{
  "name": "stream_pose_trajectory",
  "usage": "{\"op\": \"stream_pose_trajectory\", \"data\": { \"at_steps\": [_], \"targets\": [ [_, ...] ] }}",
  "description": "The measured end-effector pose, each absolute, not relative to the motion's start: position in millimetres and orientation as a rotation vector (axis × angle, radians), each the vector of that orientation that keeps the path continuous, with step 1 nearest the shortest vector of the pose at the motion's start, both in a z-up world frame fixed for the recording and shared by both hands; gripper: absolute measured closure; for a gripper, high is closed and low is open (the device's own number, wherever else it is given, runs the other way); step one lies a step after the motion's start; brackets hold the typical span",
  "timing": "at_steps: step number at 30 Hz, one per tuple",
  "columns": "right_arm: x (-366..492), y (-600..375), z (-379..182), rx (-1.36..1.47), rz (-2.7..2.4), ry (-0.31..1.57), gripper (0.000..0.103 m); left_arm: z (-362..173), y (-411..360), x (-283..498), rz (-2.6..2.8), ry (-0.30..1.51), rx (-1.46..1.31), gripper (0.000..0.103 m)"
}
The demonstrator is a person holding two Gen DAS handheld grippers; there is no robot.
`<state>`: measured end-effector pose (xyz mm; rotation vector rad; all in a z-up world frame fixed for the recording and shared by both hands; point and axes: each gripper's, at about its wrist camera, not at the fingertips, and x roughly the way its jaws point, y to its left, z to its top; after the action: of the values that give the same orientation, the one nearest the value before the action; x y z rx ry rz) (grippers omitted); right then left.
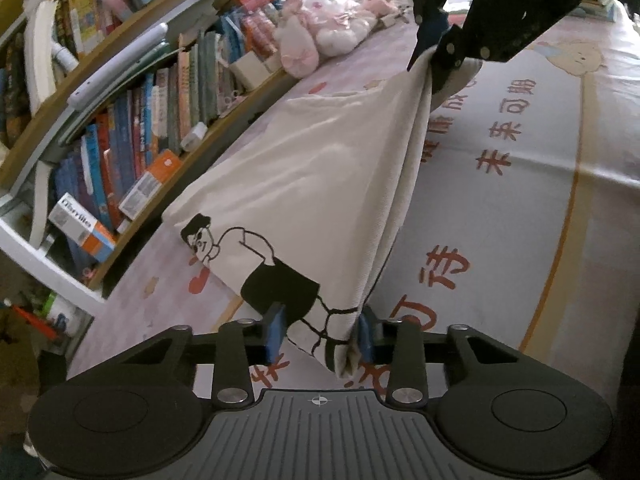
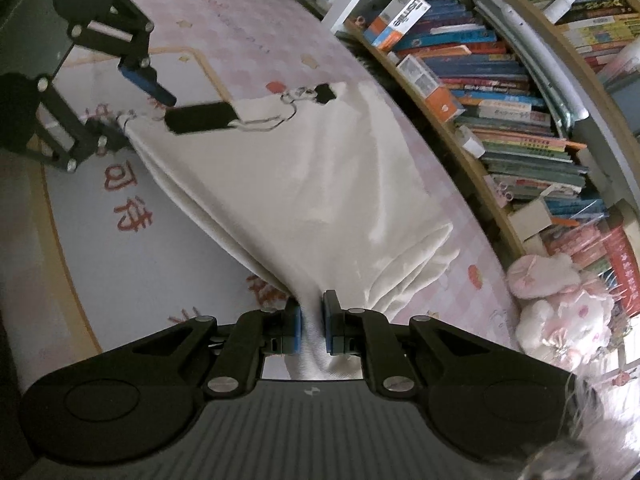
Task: Fold clothes
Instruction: 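Close the left gripper on the shirt end beside the printed figure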
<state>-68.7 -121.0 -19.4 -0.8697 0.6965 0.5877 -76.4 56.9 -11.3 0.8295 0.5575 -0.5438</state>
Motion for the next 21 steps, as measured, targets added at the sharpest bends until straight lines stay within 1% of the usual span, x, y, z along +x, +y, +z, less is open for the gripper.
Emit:
{"op": "stream_pose_trajectory", "data": {
  "at_steps": [2, 4, 5, 9, 10, 11, 12, 16, 18, 21],
  "targets": [
    [-70, -122, -25, -0.879, 0.594, 0.707, 0.093, -12, 57, -77, -0.569, 0.558, 0.843, 0.082],
    [-71, -123, -31, -0.892, 0.599, 0.713, 0.093, -12, 57, -76, -0.593, 0.567, 0.855, 0.088],
    [-72, -123, -34, -0.899, 0.602, 0.715, 0.093, -12, 57, -76, -0.601, 0.569, 0.860, 0.089],
    [-76, -124, -46, -0.941, 0.607, 0.718, 0.087, -13, 57, -77, -0.617, 0.555, 0.902, 0.088],
    [-77, -124, -49, -0.955, 0.605, 0.713, 0.086, -14, 57, -78, -0.615, 0.548, 0.914, 0.086],
    [-79, -125, -51, -0.970, 0.600, 0.708, 0.081, -15, 56, -79, -0.607, 0.540, 0.921, 0.082],
    [-80, -125, -53, -0.984, 0.592, 0.704, 0.079, -15, 56, -80, -0.599, 0.536, 0.923, 0.082],
    [-82, -129, -55, -0.989, 0.584, 0.706, 0.079, -14, 56, -79, -0.581, 0.537, 0.917, 0.082],
    [-81, -131, -55, -0.980, 0.589, 0.711, 0.084, -14, 55, -79, -0.578, 0.541, 0.916, 0.082],
    [-78, -131, -54, -0.973, 0.593, 0.719, 0.085, -14, 54, -80, -0.573, 0.543, 0.917, 0.082]
  ]
}}
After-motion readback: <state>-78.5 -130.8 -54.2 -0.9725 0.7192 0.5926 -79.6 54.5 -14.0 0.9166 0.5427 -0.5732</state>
